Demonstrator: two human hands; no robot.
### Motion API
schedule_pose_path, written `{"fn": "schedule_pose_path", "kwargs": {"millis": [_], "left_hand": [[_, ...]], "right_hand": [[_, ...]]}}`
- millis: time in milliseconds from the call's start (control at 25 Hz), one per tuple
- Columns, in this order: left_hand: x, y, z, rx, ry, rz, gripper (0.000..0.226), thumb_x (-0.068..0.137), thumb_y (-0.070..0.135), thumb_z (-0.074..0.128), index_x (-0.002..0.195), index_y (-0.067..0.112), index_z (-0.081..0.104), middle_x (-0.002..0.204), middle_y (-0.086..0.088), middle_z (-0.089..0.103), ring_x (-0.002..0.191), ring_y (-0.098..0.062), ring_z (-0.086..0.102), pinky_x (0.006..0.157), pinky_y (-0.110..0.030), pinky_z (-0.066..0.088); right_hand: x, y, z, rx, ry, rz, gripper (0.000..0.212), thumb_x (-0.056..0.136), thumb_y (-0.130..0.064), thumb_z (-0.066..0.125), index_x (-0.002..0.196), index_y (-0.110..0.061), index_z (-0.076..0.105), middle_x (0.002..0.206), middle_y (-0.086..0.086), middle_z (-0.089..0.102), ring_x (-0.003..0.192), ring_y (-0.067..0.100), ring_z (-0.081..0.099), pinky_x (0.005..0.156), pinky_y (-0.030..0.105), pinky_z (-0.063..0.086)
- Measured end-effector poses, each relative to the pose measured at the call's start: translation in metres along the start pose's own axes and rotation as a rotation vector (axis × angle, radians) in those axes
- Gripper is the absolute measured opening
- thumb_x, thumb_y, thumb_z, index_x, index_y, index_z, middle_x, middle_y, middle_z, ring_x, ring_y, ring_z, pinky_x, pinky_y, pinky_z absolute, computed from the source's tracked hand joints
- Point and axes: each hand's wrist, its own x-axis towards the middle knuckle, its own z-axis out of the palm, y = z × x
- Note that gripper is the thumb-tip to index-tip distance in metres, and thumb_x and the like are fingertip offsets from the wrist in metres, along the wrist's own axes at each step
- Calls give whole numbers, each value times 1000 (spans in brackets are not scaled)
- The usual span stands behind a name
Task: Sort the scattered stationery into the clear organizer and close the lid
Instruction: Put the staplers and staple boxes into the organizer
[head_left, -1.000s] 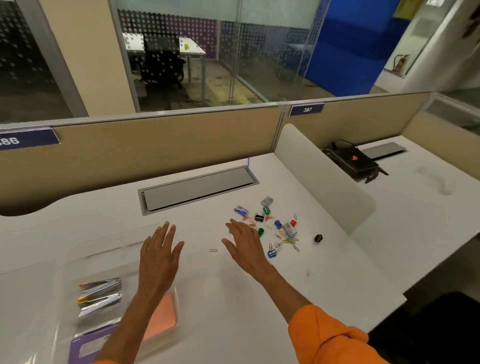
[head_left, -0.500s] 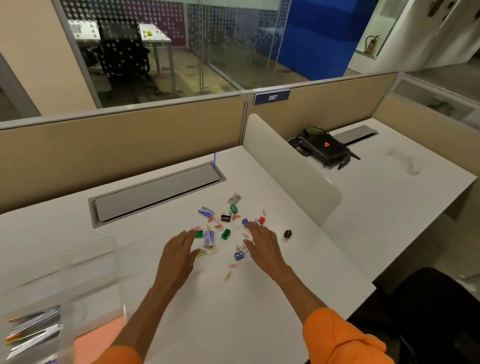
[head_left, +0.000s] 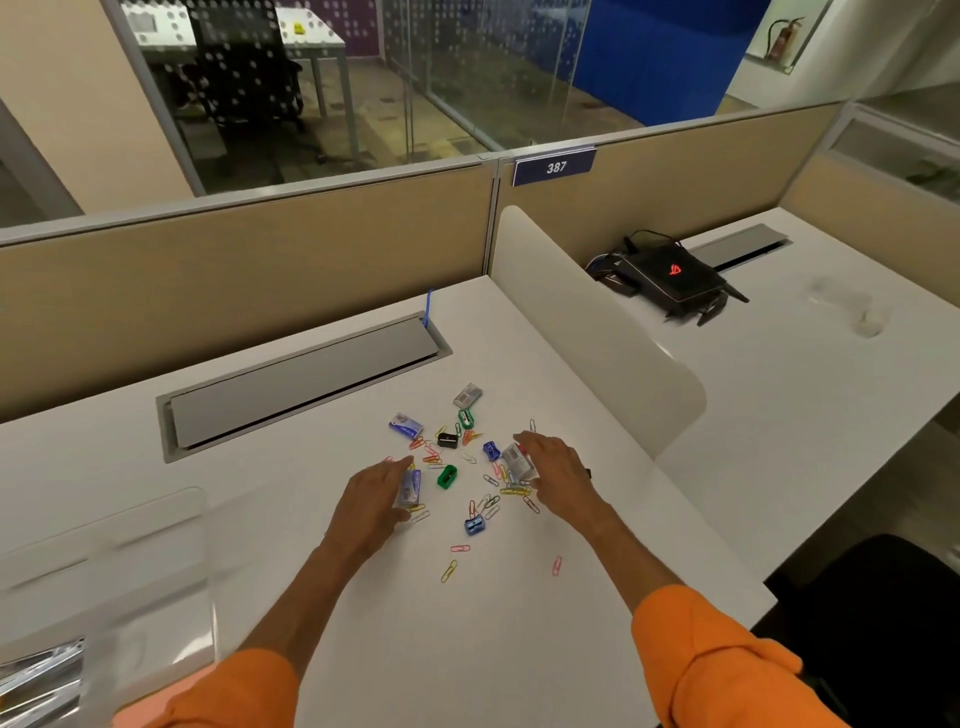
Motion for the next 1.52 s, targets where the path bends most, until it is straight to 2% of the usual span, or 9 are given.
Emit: {"fn": "schedule_pose_path", "kwargs": {"millis": [200, 360, 520, 840, 960, 1200, 1520], "left_hand": [[18, -2, 1, 24, -47, 9, 77, 84, 30, 71, 148, 26, 28, 152, -3, 36, 138, -23, 34, 113, -35, 29], [26, 1, 3, 69, -36, 48, 71, 86, 28, 68, 147, 24, 31, 143, -5, 46, 132, -23, 41, 109, -33, 33], [30, 0, 2, 60, -23, 63, 71, 86, 27, 68, 147, 23, 31, 143, -5, 46, 133, -23, 40, 110, -34, 32], [32, 3, -1, 22, 36, 53, 65, 88, 30, 65, 144, 18, 35, 138, -7, 49, 129, -23, 43, 107, -32, 35], [27, 0, -6, -11, 71, 45, 70, 84, 33, 69, 144, 21, 34, 137, -6, 50, 126, -23, 45, 104, -32, 38], [7, -4, -23, -75, 162, 81, 69, 82, 34, 72, 141, 22, 38, 136, -2, 52, 123, -21, 48, 102, -32, 39], [-40, -38, -53, -86, 287, 43, 72, 82, 33, 72, 143, 23, 35, 134, 2, 53, 122, -19, 47, 101, -31, 40]], "right_hand": [[23, 9, 9, -105, -78, -57, 80, 80, -6, 71, 147, -23, 31, 157, 2, 24, 140, 26, 28, 109, 38, 30], [37, 10, 13, -201, -133, -74, 76, 82, -20, 73, 146, -25, 32, 159, 0, 18, 142, 28, 24, 111, 39, 29], [41, 10, 16, -220, -154, -87, 68, 85, -21, 69, 144, -25, 36, 159, 1, 16, 143, 29, 21, 112, 38, 27], [41, 6, 10, -123, -104, -53, 63, 80, -16, 73, 136, -24, 45, 156, -1, 26, 141, 25, 27, 110, 36, 26], [41, -4, 4, -54, -48, -52, 64, 77, -12, 74, 133, -23, 47, 154, -2, 31, 138, 22, 32, 108, 34, 27], [37, -45, -3, 62, 27, -108, 61, 79, -13, 72, 134, -21, 44, 137, -2, 48, 127, 21, 42, 98, 30, 29], [29, -119, 4, 96, 6, -215, 57, 81, -19, 72, 131, -25, 45, 133, -4, 49, 123, 19, 44, 99, 29, 29]]}}
